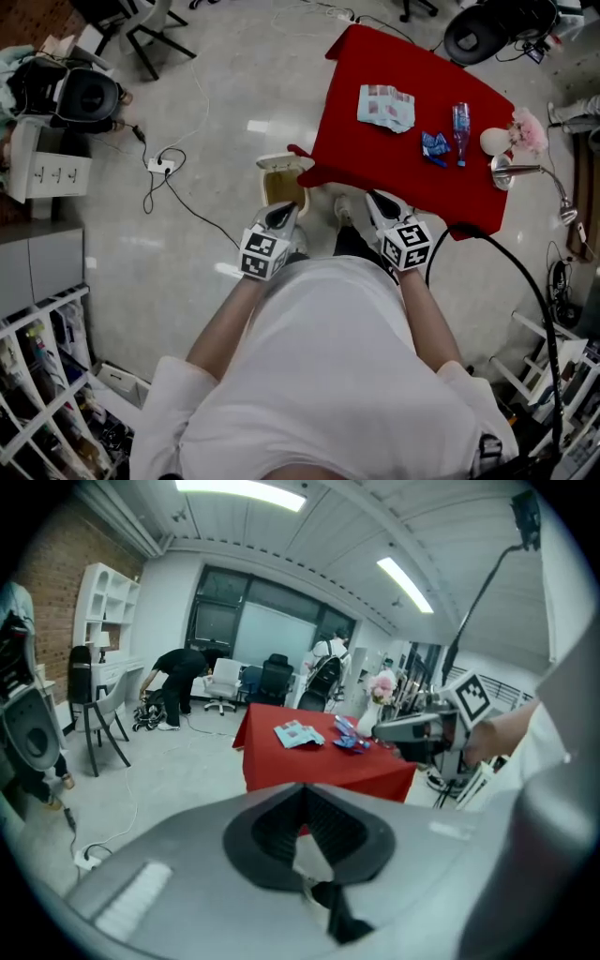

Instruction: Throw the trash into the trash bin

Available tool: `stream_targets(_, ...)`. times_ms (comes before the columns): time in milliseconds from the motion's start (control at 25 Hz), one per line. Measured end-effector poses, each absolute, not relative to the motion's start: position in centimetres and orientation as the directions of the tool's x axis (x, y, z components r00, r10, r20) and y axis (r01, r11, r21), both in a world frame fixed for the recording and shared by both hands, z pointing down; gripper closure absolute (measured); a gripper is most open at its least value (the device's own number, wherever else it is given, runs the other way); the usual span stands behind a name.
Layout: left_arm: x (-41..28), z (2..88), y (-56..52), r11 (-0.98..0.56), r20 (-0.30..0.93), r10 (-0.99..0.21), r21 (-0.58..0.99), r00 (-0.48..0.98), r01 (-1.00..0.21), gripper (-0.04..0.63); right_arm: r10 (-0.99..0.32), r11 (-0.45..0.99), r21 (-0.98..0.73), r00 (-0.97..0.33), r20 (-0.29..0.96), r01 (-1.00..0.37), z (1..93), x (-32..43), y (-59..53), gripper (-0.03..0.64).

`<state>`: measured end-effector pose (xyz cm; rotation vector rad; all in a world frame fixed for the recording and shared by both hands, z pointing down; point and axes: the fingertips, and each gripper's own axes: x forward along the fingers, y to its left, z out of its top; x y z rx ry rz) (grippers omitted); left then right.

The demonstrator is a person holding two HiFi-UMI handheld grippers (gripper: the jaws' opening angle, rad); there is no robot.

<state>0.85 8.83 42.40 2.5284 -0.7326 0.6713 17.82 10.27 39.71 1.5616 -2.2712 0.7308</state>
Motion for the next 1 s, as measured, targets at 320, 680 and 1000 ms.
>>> stream_targets(320, 4.6, 41.3, 5.8, -0.737, 0.528, -0.450, 0.235, 0.720, -0.633, 0.591, -0.747, 0.342, -0.233, -0.414, 0.520, -0.910, 40.6, 23.1, 5.7, 0.569)
stream_targets(680, 4.9, 41.5, 3.5, -0.630, 0.557, -0.537, 0.235, 0.634, -0.740, 0.591, -0.701, 0.409, -0.115, -0.392, 0.595, -0.905, 43.0, 27.4, 0.3, 0.494)
stream_targets(1000, 6.0, 42.8, 2.8, -0.519, 0.595, -0.590, 0.239, 0.546, -0.821, 0.591, -0.615, 0.483, -0.023, -0.358, 0.703, -0.875, 48.1, 32.5, -4.4, 0.434)
